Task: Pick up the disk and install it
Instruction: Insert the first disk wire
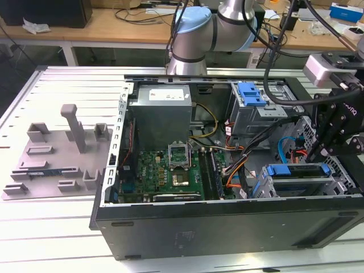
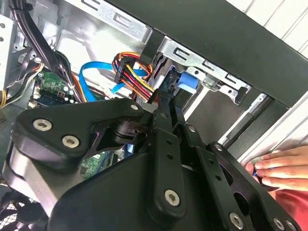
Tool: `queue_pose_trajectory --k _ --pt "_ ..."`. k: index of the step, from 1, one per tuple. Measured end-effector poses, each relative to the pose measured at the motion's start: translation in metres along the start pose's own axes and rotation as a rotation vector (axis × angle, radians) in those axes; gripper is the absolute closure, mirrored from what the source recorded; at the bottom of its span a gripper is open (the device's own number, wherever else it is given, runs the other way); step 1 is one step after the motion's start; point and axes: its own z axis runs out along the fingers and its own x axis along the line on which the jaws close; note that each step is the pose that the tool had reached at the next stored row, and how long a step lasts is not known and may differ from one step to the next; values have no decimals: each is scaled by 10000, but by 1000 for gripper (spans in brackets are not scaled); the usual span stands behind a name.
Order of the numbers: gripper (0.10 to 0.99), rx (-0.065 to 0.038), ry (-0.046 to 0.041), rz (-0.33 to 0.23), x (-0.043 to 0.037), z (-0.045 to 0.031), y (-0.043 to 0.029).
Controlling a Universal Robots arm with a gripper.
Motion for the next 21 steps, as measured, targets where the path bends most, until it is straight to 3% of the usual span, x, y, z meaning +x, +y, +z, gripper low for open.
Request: queue_pose_trajectory --k 6,21 --pt "918 1 123 162 -3 -2 0" --pt "918 26 121 127 -2 -1 16"
